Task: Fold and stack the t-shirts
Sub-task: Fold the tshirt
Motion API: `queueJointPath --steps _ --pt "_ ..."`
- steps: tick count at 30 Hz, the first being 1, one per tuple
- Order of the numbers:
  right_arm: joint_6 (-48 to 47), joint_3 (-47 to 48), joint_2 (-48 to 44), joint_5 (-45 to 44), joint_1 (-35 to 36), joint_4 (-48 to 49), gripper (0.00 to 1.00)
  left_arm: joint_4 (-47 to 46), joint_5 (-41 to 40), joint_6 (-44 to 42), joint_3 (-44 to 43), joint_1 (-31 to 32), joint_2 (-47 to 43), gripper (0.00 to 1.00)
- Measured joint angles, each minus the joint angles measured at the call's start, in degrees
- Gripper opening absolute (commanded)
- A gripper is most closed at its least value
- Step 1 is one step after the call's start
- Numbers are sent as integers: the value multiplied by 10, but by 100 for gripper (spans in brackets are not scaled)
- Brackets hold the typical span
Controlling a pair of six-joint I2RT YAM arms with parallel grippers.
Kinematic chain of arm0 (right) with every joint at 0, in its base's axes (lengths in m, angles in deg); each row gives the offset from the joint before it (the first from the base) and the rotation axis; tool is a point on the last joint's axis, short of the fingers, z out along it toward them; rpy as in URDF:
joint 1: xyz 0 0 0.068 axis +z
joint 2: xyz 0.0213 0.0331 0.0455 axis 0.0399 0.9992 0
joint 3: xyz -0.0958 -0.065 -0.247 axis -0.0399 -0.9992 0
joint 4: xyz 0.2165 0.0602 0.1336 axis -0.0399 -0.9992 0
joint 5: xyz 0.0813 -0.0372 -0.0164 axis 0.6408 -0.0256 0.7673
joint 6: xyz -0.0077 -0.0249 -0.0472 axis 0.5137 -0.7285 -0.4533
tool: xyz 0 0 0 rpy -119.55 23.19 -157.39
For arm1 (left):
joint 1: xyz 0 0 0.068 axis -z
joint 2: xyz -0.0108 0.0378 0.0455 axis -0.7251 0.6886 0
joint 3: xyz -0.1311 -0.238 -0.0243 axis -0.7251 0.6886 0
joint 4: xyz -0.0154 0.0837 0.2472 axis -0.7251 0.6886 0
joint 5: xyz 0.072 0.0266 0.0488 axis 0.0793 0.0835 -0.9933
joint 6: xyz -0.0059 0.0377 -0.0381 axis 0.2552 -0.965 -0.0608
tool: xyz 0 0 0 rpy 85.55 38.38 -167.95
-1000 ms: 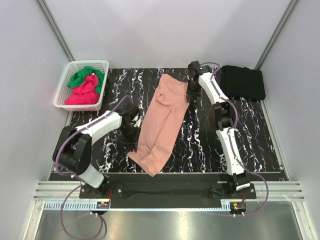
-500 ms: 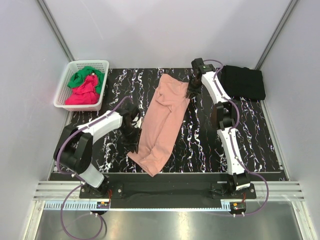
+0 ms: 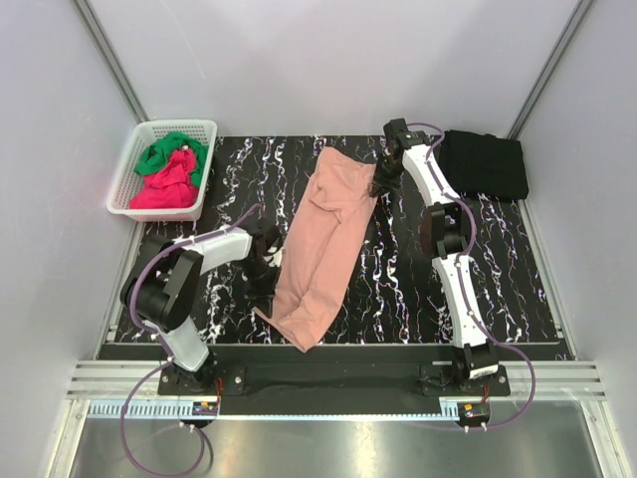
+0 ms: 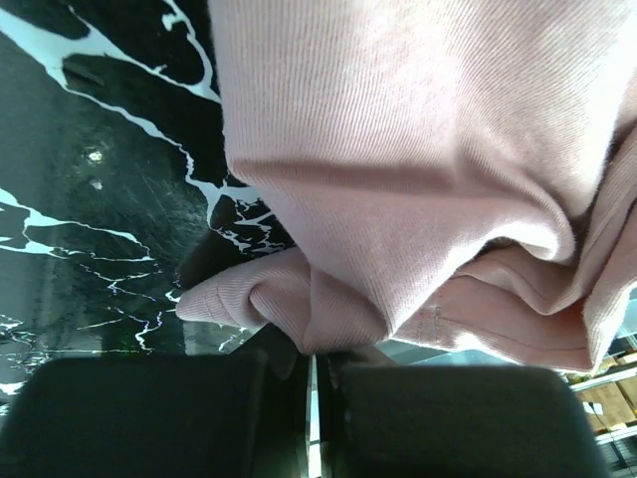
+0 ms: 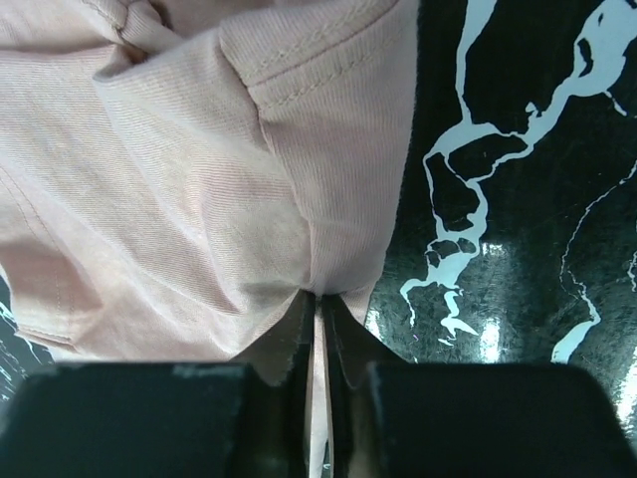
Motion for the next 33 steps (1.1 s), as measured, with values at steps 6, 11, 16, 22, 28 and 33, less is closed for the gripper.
queueJointPath --steps 6,11,16,22,28,33 --pt "1 14 7 0 0 -1 0 -1 8 2 0 10 2 0" --pt "7 31 16 1 0 2 0 -6 20 14 0 44 4 0" --pt "14 42 24 3 -2 8 0 -12 35 29 0 87 7 0" --pt "21 43 26 13 -5 21 0 -26 45 51 0 119 7 0" --pt "31 48 34 34 -8 38 0 -42 58 73 0 145 9 0" --pt "37 48 38 46 -10 48 0 -52 68 92 -7 169 18 0"
